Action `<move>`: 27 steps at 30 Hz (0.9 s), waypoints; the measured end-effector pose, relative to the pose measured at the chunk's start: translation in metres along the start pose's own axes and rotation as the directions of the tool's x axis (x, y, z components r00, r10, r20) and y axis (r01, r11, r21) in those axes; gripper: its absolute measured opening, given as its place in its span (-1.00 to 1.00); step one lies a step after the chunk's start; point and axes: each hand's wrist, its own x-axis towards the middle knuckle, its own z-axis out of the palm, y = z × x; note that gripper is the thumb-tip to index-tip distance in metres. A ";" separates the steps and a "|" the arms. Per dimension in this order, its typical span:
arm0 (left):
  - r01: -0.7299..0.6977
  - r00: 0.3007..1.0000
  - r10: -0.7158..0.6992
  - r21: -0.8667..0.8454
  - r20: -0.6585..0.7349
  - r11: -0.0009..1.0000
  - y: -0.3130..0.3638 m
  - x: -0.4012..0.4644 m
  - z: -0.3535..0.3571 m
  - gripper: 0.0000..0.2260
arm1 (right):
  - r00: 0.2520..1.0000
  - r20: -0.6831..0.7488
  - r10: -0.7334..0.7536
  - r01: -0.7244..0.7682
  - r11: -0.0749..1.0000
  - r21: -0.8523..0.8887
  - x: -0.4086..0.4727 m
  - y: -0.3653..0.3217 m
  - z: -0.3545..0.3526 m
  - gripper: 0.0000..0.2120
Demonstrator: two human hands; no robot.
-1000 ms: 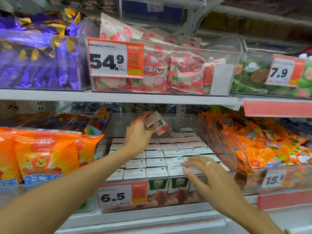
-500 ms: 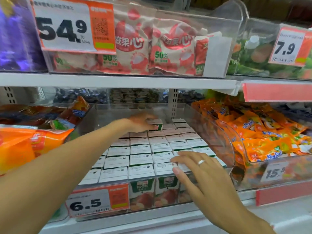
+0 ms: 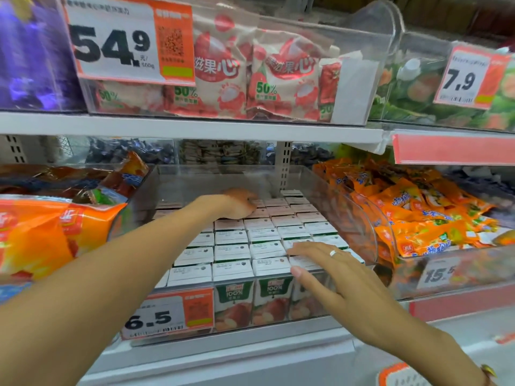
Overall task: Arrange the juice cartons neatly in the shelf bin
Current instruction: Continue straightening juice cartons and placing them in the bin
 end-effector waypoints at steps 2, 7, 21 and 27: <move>-0.051 0.996 0.051 -0.001 -0.077 0.999 0.010 -0.019 -0.001 -0.73 | 0.999 0.037 -0.006 0.006 1.000 -0.010 -0.006 0.004 -0.010 -0.48; -0.286 0.890 0.281 0.041 -0.358 0.958 0.045 -0.097 0.023 -0.77 | 1.000 -0.019 -0.021 0.017 0.983 -0.184 -0.031 0.010 -0.019 -0.66; -0.431 0.901 0.408 0.203 0.143 0.879 0.091 -0.100 -0.009 -0.73 | 0.987 -0.126 0.099 -0.134 0.942 -0.307 -0.048 0.002 -0.017 -0.54; -0.386 0.914 0.321 0.295 0.247 0.874 0.114 -0.098 -0.015 -0.74 | 0.978 -0.162 0.132 -0.170 0.953 -0.249 -0.049 0.005 -0.010 -0.51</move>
